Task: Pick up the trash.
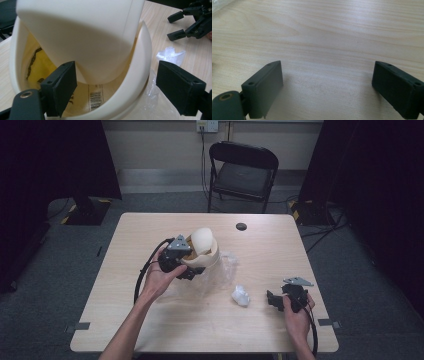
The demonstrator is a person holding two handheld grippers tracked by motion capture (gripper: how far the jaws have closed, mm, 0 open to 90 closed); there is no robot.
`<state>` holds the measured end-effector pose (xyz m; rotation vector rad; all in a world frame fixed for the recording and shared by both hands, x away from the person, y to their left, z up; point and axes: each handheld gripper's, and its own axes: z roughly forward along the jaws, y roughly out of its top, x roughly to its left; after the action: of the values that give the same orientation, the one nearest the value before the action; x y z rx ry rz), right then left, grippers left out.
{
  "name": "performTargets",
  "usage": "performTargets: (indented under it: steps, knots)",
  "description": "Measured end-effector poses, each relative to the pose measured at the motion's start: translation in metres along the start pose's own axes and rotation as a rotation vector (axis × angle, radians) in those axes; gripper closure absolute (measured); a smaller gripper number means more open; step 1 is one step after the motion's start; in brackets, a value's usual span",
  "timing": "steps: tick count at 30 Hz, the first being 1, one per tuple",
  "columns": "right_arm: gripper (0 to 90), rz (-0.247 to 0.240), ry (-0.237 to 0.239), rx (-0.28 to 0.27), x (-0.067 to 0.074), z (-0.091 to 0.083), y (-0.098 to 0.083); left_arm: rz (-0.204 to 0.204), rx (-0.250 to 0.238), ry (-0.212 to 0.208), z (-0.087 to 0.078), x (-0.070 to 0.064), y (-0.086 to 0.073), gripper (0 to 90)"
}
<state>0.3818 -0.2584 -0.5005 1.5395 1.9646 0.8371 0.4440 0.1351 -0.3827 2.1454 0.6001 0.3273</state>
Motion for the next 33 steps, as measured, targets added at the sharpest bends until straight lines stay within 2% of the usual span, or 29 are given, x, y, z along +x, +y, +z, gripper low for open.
performTargets:
  steps: [3, 5, 7, 12, 15, 21, 24, 26, 28, 29, 33]
  knots:
    - [9.1, 0.000, -0.001, 0.000, 0.000, 0.000, 0.000, -0.026, 0.005, -0.009, 0.005, 0.004, -0.002, 17.2]
    - [9.1, 0.000, 0.000, 0.000, 0.000, 0.000, 0.000, -0.016, 0.020, -0.010, 0.010, 0.004, -0.002, 16.1]
    - [9.1, 0.000, 0.000, 0.000, 0.000, 0.000, 0.000, -0.028, 0.018, -0.018, 0.012, 0.005, -0.001, 16.3]
    - [9.1, 0.000, 0.000, 0.000, 0.000, 0.000, 0.000, -0.004, 0.030, -0.024, 0.015, 0.005, 0.002, 16.5]
    - [9.1, 0.000, 0.000, 0.000, 0.000, 0.000, 0.000, -0.008, 0.028, -0.043, 0.018, 0.007, 0.004, 16.5]
    - [9.1, 0.000, 0.000, 0.000, 0.000, 0.000, 0.000, 0.008, 0.035, -0.035, 0.020, 0.005, 0.006, 17.3]
    - [9.1, 0.000, 0.000, 0.000, 0.000, 0.000, 0.000, 0.008, 0.031, -0.031, 0.016, 0.005, 0.005, 18.2]
    - [9.1, 0.000, 0.000, 0.000, 0.000, 0.000, 0.000, -0.008, 0.009, -0.026, 0.012, 0.005, 0.003, 18.4]
    - [9.1, 0.000, 0.000, 0.000, 0.000, 0.000, 0.000, 0.000, 0.015, -0.013, 0.009, 0.004, 0.003, 18.3]
    - [9.1, 0.000, 0.000, 0.000, 0.000, 0.000, 0.000, -0.005, -0.001, 0.003, 0.003, 0.002, 0.002, 18.2]
    - [9.1, 0.000, 0.000, 0.000, 0.000, 0.000, 0.000, -0.020, -0.034, 0.012, -0.007, 0.001, -0.001, 19.5]
